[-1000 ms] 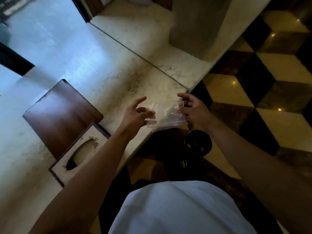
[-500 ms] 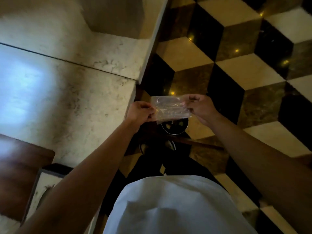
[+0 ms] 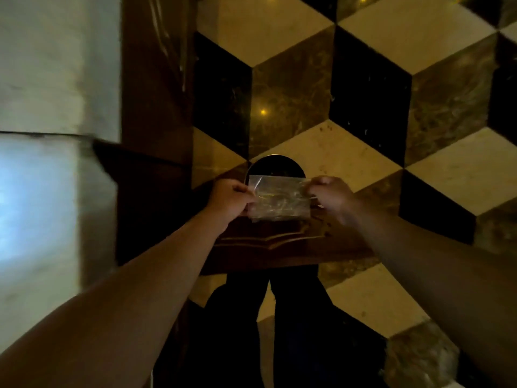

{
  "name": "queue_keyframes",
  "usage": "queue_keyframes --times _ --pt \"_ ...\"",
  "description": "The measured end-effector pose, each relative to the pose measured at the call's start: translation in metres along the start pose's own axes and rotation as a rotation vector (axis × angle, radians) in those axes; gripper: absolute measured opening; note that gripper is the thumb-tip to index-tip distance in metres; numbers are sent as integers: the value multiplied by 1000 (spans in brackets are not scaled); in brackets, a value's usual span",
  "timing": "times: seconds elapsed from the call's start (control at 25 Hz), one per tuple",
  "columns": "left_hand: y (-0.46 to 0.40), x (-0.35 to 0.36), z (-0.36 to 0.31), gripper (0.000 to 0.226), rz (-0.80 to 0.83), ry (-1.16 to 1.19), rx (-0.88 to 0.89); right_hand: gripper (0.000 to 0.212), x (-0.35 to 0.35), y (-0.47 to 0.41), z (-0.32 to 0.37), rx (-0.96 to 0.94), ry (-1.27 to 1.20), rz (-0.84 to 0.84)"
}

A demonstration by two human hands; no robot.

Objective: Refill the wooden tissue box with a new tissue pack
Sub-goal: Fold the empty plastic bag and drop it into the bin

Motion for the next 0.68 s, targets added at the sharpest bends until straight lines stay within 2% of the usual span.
queue_keyframes --times 0.08,0.2,0.28,0.36,0.44,0.52,0.6,0.68 --pt "-52 11 14 5 -32 -82 -4 7 3 -49 -11 25 38 -11" --pt "-125 29 32 16 -37 -143 -37 30 13 -121 -20 35 196 -6" --pt "-171 34 42 2 -58 -181 -45 35 23 -162 -27 46 239 23" --pt "-208 34 50 32 -91 -255 -87 36 29 -194 -36 56 244 5" --pt "-231 39 57 45 -95 -259 -114 34 36 -216 -48 79 235 -1" --pt "-249 51 68 48 -68 -140 -149 28 39 -235 -59 94 224 0" --pt "-258 63 75 46 -30 -108 -139 21 41 -244 -65 83 250 5" --pt "-263 69 79 47 -18 -85 -128 23 43 -248 -68 93 261 -4"
Point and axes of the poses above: each hand's wrist, its own y-axis away from the middle knuckle, its own x-axis out of the palm, z = x × y, the point moved 5 cm from there along -y, towards the middle knuckle, and after that the axes turned 6 degrees about z, right-handed, at the moved point
